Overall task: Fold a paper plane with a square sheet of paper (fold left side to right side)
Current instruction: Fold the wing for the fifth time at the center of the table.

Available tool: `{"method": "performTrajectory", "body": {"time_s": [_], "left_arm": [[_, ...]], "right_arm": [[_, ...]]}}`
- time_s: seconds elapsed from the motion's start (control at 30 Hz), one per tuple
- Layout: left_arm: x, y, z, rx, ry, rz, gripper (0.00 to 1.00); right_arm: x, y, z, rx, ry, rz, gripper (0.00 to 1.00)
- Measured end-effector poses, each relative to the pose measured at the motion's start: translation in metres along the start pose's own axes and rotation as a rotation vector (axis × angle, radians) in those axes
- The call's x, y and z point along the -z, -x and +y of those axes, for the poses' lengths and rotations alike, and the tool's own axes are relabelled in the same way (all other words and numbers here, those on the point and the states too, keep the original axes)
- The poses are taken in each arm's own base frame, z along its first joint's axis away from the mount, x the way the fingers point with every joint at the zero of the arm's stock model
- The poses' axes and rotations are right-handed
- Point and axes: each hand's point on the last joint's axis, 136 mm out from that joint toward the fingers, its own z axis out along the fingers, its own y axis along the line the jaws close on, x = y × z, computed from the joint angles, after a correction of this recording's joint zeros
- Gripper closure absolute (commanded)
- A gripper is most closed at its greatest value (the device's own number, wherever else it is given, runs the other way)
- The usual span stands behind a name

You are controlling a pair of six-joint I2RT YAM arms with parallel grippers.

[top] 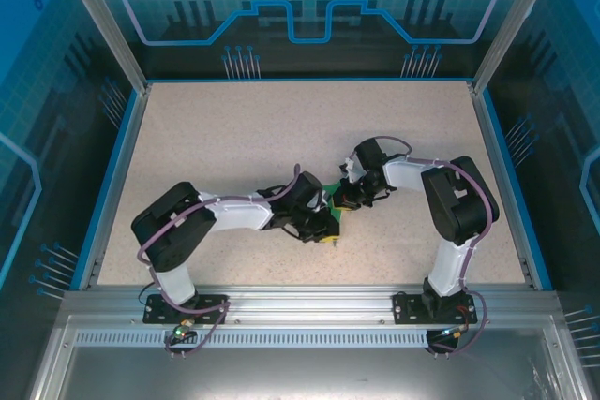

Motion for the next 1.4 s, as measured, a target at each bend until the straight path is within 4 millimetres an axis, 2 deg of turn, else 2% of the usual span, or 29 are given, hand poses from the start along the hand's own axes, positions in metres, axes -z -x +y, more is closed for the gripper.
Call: {"method": "performTrajectory", "body": {"time_s": [0.13,0.33,0.73,1.27,1.4], "left_arm": [[-0.012,0.012,-0.003,-0.015,0.005,0.0,0.85],[-0.026,0.012,0.019,0.019,0.056,0.026,0.86],[-0.028,0.01,0.027,0.046,0.018,0.017,0.96],[-0.028,0.011,0.026,0.07,-0.022,0.009,0.98],[-0.028,0.011,0.026,0.073,-0.029,0.01,0.95]], "right_arm": [[0.0,0.0,0.0,0.0,0.0,0.0,0.94],[0.0,0.0,0.0,0.0,0.001,0.0,0.94],[0.004,0.004,-0.001,-0.012,0.018,-0.01,0.94],[0.022,0.074,-0.023,-0.031,-0.002,-0.118,0.94],[0.029,0.093,-0.028,-0.022,-0.009,-0.148,0.94]]}}
